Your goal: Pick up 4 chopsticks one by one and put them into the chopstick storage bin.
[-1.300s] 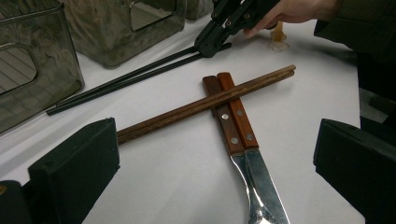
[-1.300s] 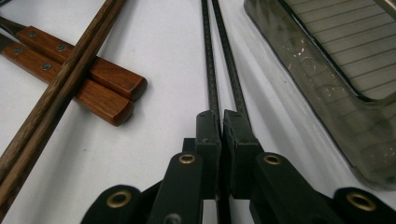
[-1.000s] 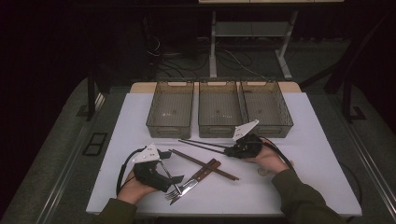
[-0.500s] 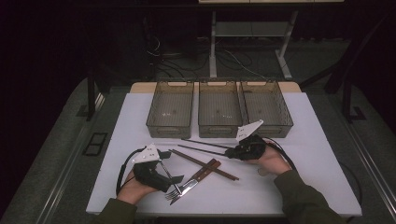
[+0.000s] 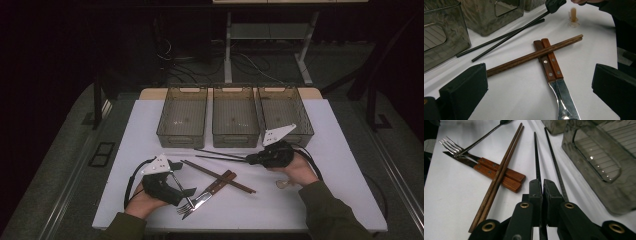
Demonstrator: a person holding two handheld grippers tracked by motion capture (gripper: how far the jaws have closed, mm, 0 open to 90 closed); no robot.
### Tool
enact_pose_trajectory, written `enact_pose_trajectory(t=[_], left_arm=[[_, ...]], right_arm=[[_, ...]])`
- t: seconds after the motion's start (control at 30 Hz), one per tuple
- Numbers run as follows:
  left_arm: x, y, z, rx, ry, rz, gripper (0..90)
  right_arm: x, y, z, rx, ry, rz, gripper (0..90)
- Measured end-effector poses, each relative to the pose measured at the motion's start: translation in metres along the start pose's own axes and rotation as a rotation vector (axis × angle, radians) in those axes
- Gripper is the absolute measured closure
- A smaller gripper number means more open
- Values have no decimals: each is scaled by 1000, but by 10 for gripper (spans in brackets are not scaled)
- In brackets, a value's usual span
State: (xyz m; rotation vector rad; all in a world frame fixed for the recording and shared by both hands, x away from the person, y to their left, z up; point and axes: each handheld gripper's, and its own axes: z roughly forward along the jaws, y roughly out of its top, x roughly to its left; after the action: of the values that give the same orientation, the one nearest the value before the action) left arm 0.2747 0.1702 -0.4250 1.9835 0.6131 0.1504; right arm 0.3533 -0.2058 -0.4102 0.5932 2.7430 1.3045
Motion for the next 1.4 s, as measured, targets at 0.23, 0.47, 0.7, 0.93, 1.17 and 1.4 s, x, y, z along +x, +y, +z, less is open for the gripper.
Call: enact_pose_trajectory(t=[0.23,0.47,0.7,0.93,1.17,1.4], left_arm=[[0,0,0,1,-3,0,0],[0,0,1,4,-7,0,0],[0,0,1,6,-6,-1,0],[0,0,1,7,-7,0,0],[0,0,2,9,-7,0,0],[0,-1,2,13,-6,5,0]], right_arm=[[-1,0,-11,-38,-6,16,858],[-2,1,-21,-79,-11,24,858],[-3,3,-29,-105,-10,32,858],[-4,4,-36,-141,-9,43,858],[-6,7,-49,-178,-19,47,858],[-7,9,-60,-213,-29,60,858]])
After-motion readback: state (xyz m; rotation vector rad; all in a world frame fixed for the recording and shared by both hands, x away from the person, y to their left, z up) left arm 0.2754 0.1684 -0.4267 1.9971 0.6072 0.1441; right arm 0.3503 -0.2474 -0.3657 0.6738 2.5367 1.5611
